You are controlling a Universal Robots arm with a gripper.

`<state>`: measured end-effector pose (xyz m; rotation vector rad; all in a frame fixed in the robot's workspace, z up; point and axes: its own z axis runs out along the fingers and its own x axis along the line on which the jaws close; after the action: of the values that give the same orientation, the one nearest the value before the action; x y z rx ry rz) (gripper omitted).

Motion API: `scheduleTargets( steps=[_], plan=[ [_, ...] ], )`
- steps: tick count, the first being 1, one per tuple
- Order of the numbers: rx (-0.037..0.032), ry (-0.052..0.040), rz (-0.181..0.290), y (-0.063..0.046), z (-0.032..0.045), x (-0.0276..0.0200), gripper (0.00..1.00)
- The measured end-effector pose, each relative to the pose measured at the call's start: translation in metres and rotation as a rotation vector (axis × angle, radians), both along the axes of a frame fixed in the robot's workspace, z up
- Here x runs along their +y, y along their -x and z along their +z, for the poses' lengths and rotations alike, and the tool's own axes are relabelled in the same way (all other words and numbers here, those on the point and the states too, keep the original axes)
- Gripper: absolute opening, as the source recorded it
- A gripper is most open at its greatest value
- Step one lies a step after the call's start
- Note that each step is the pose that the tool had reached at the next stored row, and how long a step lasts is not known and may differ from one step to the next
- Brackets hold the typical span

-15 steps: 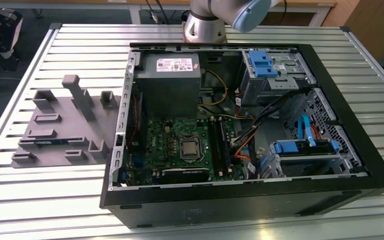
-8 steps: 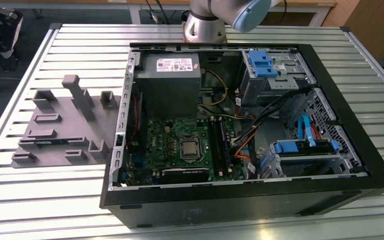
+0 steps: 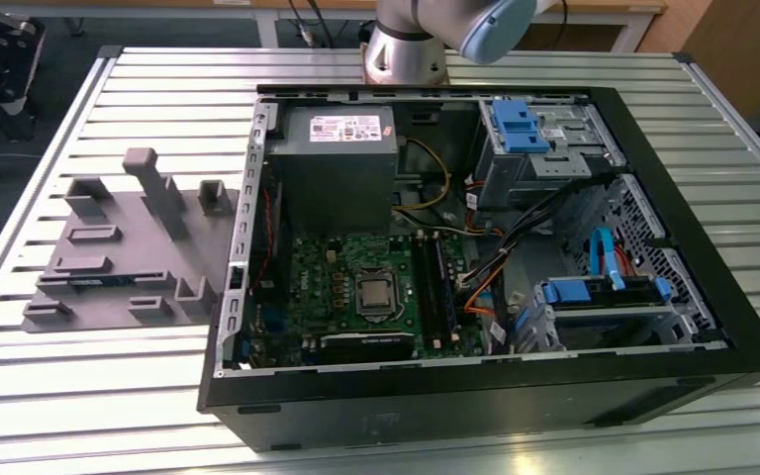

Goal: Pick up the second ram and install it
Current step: 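Pick up the second ram and move it above second insertion slot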

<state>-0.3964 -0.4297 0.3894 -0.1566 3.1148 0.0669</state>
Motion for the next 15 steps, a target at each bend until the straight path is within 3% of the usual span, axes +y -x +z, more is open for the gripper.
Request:
scheduleTargets(
  steps=[15],
  plan=[
    [0.0001,0.0015,0.197,0.0003,-0.0008,0.0,0.11]
  ],
)
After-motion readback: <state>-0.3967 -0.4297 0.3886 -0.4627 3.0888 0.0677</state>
